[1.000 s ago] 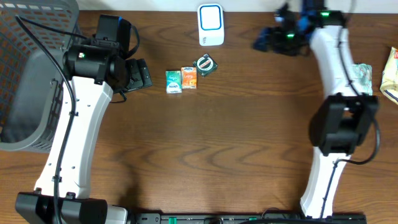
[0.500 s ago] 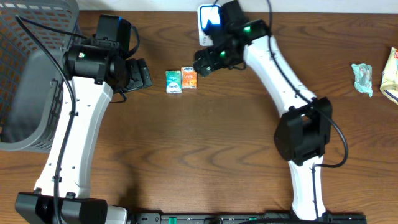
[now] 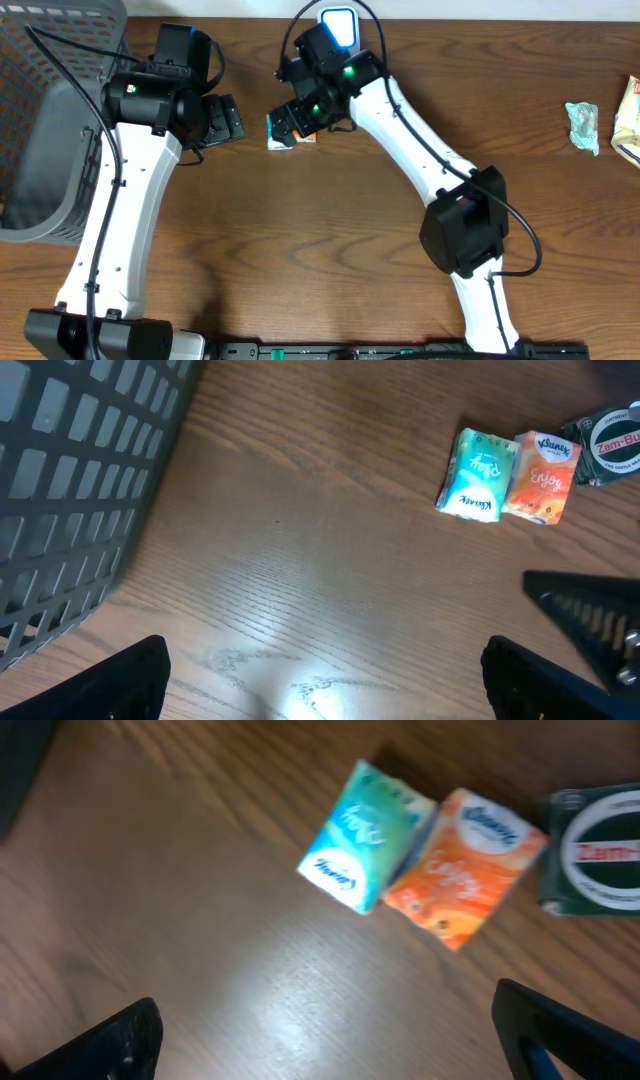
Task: Scan the item barcode
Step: 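Move the right gripper to the orange Kleenex tissue packet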
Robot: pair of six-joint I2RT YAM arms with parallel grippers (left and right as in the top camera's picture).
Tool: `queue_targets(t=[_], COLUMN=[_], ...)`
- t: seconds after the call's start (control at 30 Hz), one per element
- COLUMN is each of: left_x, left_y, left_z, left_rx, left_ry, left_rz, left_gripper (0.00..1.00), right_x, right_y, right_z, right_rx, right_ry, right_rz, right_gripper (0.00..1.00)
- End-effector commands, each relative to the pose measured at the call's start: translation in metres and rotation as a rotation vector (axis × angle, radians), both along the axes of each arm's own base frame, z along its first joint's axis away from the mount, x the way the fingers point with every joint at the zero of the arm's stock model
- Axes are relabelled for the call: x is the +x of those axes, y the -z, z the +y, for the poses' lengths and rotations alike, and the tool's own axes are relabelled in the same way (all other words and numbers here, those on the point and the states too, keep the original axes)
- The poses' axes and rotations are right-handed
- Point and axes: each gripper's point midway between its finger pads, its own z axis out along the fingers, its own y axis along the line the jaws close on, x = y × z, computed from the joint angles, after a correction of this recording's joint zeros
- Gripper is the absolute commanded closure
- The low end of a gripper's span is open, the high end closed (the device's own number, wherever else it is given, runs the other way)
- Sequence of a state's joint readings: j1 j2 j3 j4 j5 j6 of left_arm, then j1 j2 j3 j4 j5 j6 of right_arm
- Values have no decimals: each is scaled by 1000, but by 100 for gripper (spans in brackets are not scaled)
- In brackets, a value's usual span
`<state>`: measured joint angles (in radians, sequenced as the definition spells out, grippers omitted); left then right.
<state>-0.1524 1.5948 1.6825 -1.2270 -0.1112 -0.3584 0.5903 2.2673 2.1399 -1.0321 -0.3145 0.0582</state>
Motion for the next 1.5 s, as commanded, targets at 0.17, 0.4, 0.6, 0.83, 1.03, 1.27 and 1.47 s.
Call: queue_targets(t=[0.17, 0.4, 0.6, 0.83, 1.03, 1.27, 1.47], left_x=[0, 0, 0, 0, 0, 0, 0], left_y=[-5, -5, -5, -5, -5, -5, -5], left_z=[3, 3, 3, 3, 3, 3, 3], left_rx=[14, 14, 14, 14, 14, 14, 14], left_ry=[2, 2, 2, 2, 2, 2, 2], left_rz=[-13, -13, -13, -13, -13, -13, -13], left_gripper=[2, 2, 2, 2, 2, 2, 2], right_x=[-12, 22, 49, 79, 85, 73, 57], right_y=[2, -1, -8, 18, 60, 109, 120], right_z=[19, 2, 8, -17, -23, -33, -54], right_rx=[-24, -64, -25, -86, -83, -172, -287], right_ry=[-36, 195, 265, 540, 605, 601, 612], right_rz=[-27, -95, -189, -214, -120, -31, 7], right_gripper=[1, 1, 16, 50, 67, 64, 72])
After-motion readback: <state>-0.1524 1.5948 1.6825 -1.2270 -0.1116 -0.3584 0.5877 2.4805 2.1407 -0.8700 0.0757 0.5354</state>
